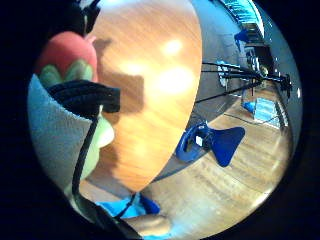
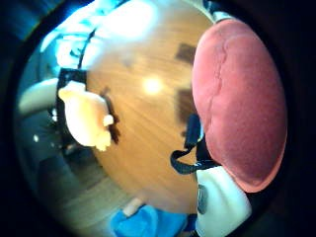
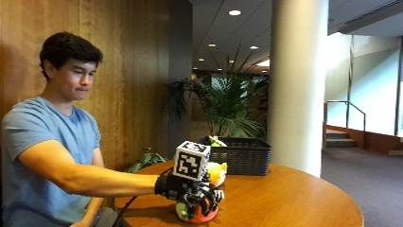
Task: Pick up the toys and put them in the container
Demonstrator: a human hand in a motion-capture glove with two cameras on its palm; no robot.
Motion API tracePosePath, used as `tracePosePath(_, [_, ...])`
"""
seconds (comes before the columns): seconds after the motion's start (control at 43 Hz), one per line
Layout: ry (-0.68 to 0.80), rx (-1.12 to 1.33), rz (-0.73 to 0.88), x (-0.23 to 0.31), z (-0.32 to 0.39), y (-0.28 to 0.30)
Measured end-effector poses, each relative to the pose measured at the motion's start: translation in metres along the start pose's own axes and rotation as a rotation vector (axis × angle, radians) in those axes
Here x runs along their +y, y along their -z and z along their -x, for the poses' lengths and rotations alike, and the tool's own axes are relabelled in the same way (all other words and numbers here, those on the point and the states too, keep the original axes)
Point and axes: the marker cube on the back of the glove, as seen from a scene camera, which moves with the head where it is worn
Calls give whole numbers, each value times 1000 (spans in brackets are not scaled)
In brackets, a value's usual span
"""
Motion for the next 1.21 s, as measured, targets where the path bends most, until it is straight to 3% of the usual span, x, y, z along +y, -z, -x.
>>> tracePosePath(0.163, [-18,-25,-79,-5,1,13])
tracePosePath(0.348, [-30,-23,-65,5,14,44])
tracePosePath(0.767, [-104,31,-208,44,67,201])
tracePosePath(1.208, [76,-27,-328,82,187,324])
